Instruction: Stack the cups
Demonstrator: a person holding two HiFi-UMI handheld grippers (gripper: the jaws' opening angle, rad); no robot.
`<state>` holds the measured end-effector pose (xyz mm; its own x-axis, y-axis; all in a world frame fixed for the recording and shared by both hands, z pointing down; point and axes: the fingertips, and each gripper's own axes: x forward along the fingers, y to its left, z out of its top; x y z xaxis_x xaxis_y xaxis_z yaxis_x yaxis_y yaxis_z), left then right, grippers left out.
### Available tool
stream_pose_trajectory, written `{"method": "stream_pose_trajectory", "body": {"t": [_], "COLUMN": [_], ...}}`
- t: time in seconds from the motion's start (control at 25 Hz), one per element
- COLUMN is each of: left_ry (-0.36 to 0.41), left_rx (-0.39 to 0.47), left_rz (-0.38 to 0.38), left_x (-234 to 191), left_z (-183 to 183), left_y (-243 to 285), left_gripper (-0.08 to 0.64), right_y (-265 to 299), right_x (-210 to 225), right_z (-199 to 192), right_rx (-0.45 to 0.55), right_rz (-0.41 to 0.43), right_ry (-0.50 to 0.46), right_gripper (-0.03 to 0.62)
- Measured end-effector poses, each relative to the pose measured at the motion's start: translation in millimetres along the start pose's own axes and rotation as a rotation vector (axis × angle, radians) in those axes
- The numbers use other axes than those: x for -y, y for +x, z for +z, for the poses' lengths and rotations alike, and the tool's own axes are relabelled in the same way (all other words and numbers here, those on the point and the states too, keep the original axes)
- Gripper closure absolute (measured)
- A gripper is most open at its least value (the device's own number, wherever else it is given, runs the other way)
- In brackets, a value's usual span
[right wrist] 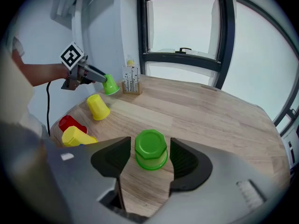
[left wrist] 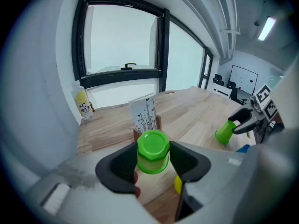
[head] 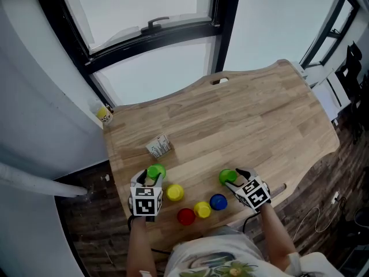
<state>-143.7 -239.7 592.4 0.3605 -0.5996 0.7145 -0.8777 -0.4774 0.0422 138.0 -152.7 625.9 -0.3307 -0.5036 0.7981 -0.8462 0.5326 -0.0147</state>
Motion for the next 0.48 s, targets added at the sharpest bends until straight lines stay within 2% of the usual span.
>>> {"method": "stream_pose_trajectory", "body": {"t": [0.12,0.32,0.48], "left_ry": [-0.041,-0.087,-0.102], "left_rx": [0.023,0.046,0.057], "left_rz": [0.022,0.054,0.073], "left_x": [-8.5,-19.9,-23.7], "left_z": [-2.5,-9.1,-14.4], "left_y": [-17.2,-39.1,-51.2], "left_gripper": [0.331,0.331,0.331], "right_y": [0.6,-2.4,-13.2], "right_x": [-1.7,-2.5,-0.2], "right_z": [-1.0,3.5,15.4], "right_rx": [-0.006,0.005,0.052], "right_rz": [0.008,0.007,-0.023], "right_ry": [-0.002,-0.011,-0.021], "right_gripper": [0.376,0.376,0.377]}}
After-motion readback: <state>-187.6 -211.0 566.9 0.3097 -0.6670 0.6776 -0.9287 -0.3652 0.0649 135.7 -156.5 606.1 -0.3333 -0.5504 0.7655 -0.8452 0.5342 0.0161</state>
